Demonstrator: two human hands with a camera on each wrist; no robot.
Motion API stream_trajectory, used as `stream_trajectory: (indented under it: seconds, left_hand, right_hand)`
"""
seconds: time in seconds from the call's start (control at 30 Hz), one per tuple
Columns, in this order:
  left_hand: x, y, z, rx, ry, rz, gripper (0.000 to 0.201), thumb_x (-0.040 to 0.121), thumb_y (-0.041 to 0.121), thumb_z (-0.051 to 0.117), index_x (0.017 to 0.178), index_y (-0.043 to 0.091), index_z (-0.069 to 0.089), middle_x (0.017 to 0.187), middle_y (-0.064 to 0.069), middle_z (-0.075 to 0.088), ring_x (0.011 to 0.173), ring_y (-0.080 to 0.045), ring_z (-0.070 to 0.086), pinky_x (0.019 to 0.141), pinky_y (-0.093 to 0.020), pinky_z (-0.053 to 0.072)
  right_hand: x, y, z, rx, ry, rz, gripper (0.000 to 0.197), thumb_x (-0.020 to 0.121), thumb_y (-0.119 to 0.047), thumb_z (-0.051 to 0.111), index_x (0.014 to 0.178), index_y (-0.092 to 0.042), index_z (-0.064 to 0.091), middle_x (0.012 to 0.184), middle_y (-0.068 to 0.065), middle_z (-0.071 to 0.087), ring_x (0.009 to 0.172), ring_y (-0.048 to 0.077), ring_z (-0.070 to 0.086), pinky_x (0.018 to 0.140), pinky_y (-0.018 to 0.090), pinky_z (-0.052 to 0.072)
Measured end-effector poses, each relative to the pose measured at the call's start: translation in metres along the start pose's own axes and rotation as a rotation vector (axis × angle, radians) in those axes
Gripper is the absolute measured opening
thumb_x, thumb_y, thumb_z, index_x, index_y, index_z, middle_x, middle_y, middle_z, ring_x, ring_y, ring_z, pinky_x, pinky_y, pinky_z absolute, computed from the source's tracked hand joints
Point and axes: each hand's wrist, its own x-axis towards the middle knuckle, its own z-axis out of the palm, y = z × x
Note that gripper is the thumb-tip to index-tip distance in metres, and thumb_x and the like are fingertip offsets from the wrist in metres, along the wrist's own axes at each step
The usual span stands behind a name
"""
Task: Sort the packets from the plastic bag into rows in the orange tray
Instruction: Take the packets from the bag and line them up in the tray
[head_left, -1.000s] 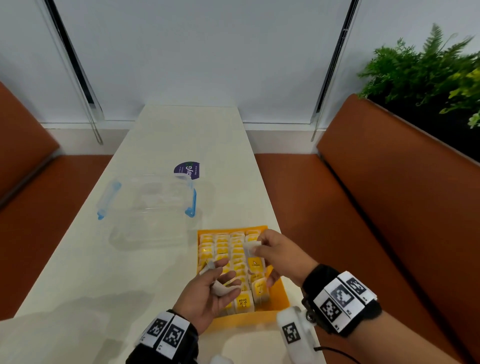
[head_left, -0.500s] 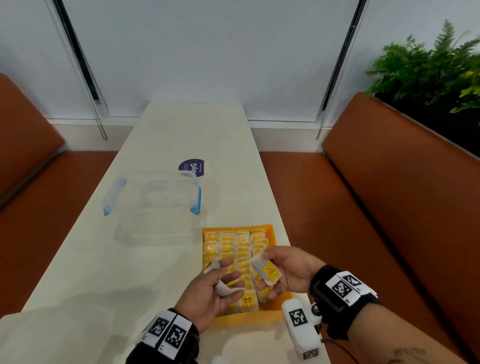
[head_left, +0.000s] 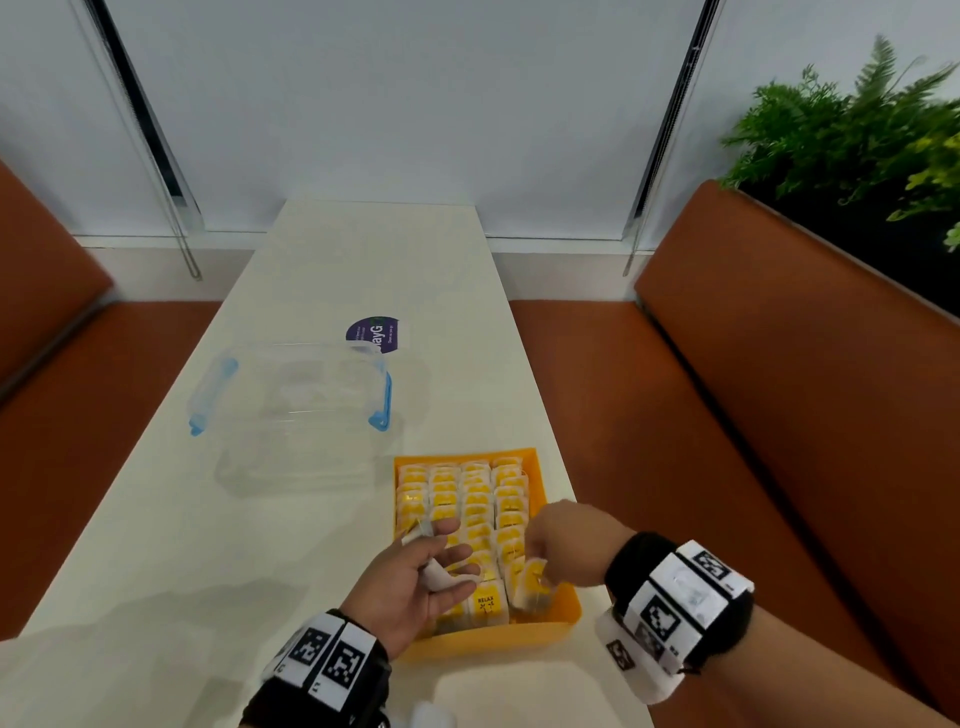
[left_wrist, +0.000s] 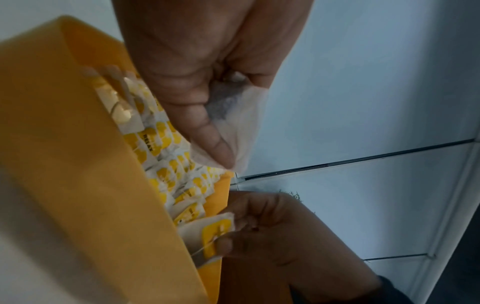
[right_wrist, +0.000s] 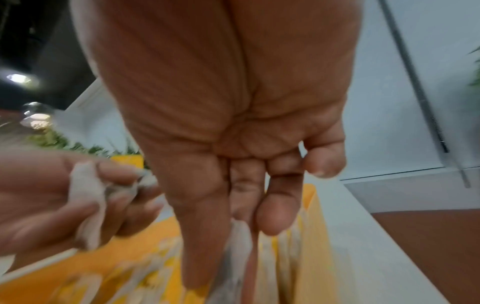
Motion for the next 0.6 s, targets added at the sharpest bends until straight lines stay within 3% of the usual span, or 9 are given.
stream_trajectory:
  seconds: [0.1,0.17,0.23,0.27,0.33,0.4,0.47,0.53,0.6]
  left_hand:
    - [0.001,0.001,0.000,-0.017,0.000,-0.003,0.016,0.094,0.007,0.046,0.100,0.007,0.060,0.090,-0.018,0.059,0.078,-0.029,0.061,0.052,-0.030,0.058]
    - [0.001,0.001,0.000,-0.017,0.000,-0.001,0.016,0.094,0.007,0.046,0.101,0.007,0.060,0.091,-0.018,0.059,0.078,-0.029,0.062,0.052,-0.030,0.058]
    - [0.001,0.002,-0.001,-0.014,0.001,0.002,0.017,0.093,0.007,0.046,0.102,0.008,0.060,0.091,-0.018,0.060,0.078,-0.028,0.062,0.052,-0.030,0.058]
    - [0.001,0.002,-0.002,-0.017,0.003,0.004,0.017,0.093,0.007,0.046,0.102,0.008,0.060,0.091,-0.018,0.060,0.078,-0.028,0.062,0.053,-0.030,0.058]
    - [-0.001,0.004,-0.003,-0.032,0.003,0.007,0.017,0.093,0.007,0.046,0.102,0.008,0.060,0.090,-0.017,0.060,0.077,-0.029,0.062,0.054,-0.030,0.059]
    - [-0.002,0.005,-0.003,-0.055,0.008,0.007,0.016,0.093,0.007,0.045,0.101,0.008,0.060,0.089,-0.017,0.059,0.078,-0.029,0.062,0.055,-0.031,0.059]
    - [-0.003,0.006,-0.001,-0.078,0.008,0.007,0.016,0.093,0.007,0.045,0.100,0.008,0.060,0.090,-0.017,0.058,0.079,-0.030,0.062,0.055,-0.032,0.059]
    - [-0.003,0.008,0.003,-0.102,0.001,0.013,0.016,0.093,0.007,0.045,0.101,0.008,0.060,0.092,-0.017,0.058,0.079,-0.031,0.064,0.057,-0.033,0.059]
    - [-0.001,0.008,0.008,-0.127,-0.018,0.024,0.017,0.094,0.008,0.044,0.103,0.008,0.059,0.094,-0.018,0.059,0.074,-0.030,0.067,0.058,-0.034,0.059]
  right_hand:
    - [0.007,-0.013,0.015,-0.251,-0.047,-0.042,0.028,0.089,-0.006,0.048,0.111,-0.009,0.065,0.111,0.008,0.064,0.101,0.029,0.058,0.089,0.037,0.040]
    - [0.014,-0.020,0.022,-0.343,-0.031,-0.055,0.024,0.090,-0.004,0.043,0.099,-0.010,0.065,0.088,0.004,0.061,0.086,0.027,0.055,0.091,0.039,0.036]
    - [0.019,-0.023,0.023,-0.394,0.013,-0.045,0.020,0.090,-0.003,0.043,0.079,-0.014,0.056,0.066,-0.001,0.043,0.069,0.023,0.046,0.090,0.038,0.035]
    - [0.020,-0.023,0.023,-0.390,0.022,-0.034,0.021,0.090,-0.003,0.043,0.075,-0.016,0.051,0.063,-0.002,0.038,0.069,0.023,0.044,0.091,0.039,0.035]
    - [0.020,-0.021,0.021,-0.356,0.047,0.004,0.015,0.089,-0.005,0.045,0.080,-0.016,0.051,0.067,-0.002,0.044,0.077,0.026,0.048,0.095,0.040,0.035]
    - [0.016,-0.017,0.016,-0.224,0.143,0.031,0.012,0.091,-0.014,0.050,0.098,-0.018,0.059,0.089,0.000,0.061,0.093,0.026,0.056,0.097,0.039,0.033]
    - [0.010,-0.012,0.007,0.038,0.356,0.054,0.018,0.092,-0.025,0.052,0.107,-0.022,0.061,0.102,-0.003,0.064,0.100,0.018,0.057,0.093,0.032,0.035]
    - [0.001,-0.010,-0.002,0.379,0.568,0.014,0.011,0.089,-0.029,0.060,0.097,-0.023,0.063,0.087,-0.011,0.060,0.079,0.001,0.055,0.075,0.021,0.040]
    - [-0.010,-0.018,-0.008,0.592,0.585,-0.140,0.014,0.080,-0.031,0.072,0.089,-0.025,0.062,0.077,-0.016,0.053,0.068,-0.006,0.050,0.063,0.012,0.037]
